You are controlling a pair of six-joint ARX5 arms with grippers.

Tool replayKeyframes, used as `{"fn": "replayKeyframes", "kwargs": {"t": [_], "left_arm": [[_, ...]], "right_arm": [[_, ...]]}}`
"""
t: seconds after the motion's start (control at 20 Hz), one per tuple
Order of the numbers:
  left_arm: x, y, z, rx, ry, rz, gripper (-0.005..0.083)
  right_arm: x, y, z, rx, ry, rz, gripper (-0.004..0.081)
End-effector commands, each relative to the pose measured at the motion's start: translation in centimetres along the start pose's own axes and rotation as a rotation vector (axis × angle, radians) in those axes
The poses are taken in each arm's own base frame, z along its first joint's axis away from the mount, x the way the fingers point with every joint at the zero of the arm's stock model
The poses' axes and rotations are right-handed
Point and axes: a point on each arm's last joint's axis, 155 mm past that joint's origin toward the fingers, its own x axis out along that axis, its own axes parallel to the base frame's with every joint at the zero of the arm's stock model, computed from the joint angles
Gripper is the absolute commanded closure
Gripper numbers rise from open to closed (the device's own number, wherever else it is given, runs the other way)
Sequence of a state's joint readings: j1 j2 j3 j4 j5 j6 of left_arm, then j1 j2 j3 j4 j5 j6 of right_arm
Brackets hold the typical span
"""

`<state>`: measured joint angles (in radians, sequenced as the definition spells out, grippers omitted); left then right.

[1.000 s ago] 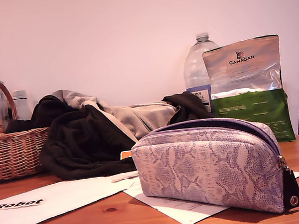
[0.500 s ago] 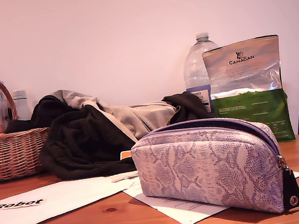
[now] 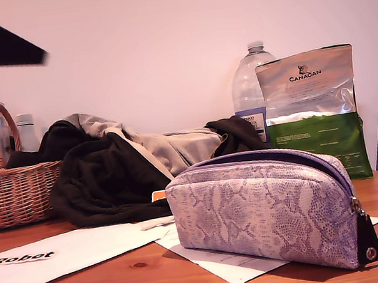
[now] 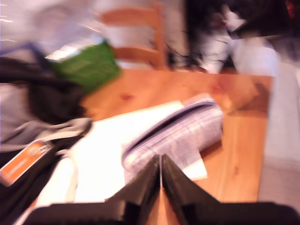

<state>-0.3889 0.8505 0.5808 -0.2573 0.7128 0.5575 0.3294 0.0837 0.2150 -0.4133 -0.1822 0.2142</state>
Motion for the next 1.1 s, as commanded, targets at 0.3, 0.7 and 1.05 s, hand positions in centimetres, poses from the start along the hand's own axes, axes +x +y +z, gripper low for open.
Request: {"fn": "replayKeyframes", "kwargs": {"t": [0.3,0.7,1.05], "left_arm": [[4.7,1.0,1.6,0.24,0.143,-0.189,0.0797],[10.1,1.3,0.9,0.434,0.287,-0.318,0.069],[14.7,1.5,-1.2,0.527,0.42,-0.304,0.0318]], "right_arm": [[0.1,3.0,-1.9,0.109,0.097,0.123,0.0783],[0.0,3.6,-2.9,0.121,0.139,0.144,0.0783],[0.0,3.5,-2.9,0.121,0.139,0.14,0.0783]]}}
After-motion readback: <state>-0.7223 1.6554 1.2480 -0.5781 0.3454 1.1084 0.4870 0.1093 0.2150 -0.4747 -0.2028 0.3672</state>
